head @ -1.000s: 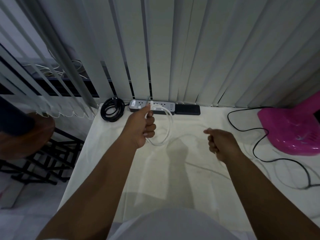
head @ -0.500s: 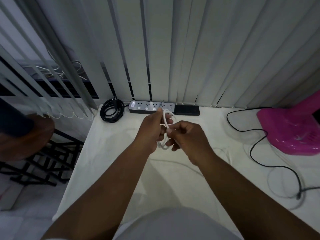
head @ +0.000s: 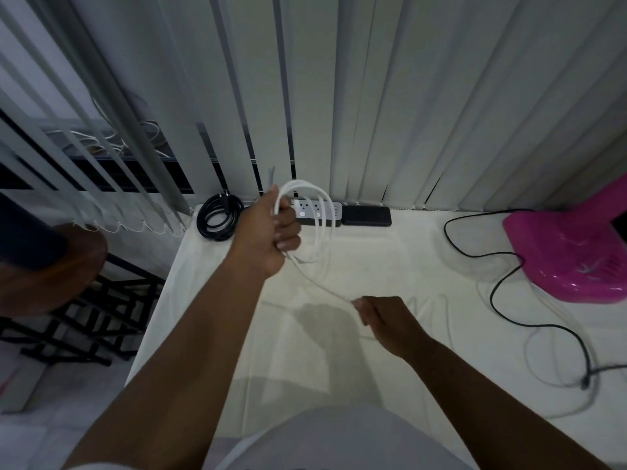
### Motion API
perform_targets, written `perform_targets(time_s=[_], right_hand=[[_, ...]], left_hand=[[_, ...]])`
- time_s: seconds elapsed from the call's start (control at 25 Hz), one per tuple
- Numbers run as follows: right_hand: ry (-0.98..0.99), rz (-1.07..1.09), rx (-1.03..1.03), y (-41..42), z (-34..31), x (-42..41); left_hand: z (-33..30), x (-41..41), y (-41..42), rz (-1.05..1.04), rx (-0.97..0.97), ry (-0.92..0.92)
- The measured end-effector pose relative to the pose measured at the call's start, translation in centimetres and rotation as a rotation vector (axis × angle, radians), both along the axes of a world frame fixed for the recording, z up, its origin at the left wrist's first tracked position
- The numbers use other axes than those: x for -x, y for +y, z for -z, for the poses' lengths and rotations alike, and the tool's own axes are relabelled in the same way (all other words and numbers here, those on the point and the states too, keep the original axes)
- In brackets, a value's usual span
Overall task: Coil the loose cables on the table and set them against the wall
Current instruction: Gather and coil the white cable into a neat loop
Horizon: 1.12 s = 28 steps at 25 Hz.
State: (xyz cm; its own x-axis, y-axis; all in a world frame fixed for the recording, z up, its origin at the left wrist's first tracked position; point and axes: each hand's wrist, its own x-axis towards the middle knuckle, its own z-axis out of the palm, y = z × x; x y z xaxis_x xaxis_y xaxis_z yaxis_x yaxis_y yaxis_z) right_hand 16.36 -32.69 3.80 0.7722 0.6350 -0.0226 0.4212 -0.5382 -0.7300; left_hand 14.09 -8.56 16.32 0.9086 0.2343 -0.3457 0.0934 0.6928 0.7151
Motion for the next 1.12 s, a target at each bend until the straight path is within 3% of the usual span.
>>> perform_targets(time_s=[0.24, 0.48, 0.56, 0.64, 0.76, 0.92, 1.12], right_hand=[[0.061, 0.203, 0.153, -6.2, 4.1, -2.9], [0.034, 0.362, 0.429, -5.3, 1.3, -7.1], [0.27, 0.549, 0.218, -3.6, -1.0, -8.3], [0.685, 0.706, -0.239, -1.7, -4.2, -8.9], [0.968, 0.622, -0.704, 1.1, -8.8, -8.6], [0.919, 0.396, -0.857, 4.6, -12.2, -5.6], [0.644, 0.366, -0.68, 6.6, -12.2, -2.1]], left_hand=[[-0.9, 0.8, 2.6, 0.065, 0.047, -0.046], [-0.5, 0.4, 0.5, 0.169, -0.07, 0.018], [-0.3, 0.3, -0.4, 0.18, -0.146, 0.056], [0.0, 0.2, -1.1, 0.169, -0.221, 0.095], [0.5, 0.2, -2.0, 0.136, -0.302, 0.151], [1.1, -0.2, -3.1, 0.084, -0.411, 0.197], [1.7, -0.2, -4.3, 0.034, -0.503, 0.145]])
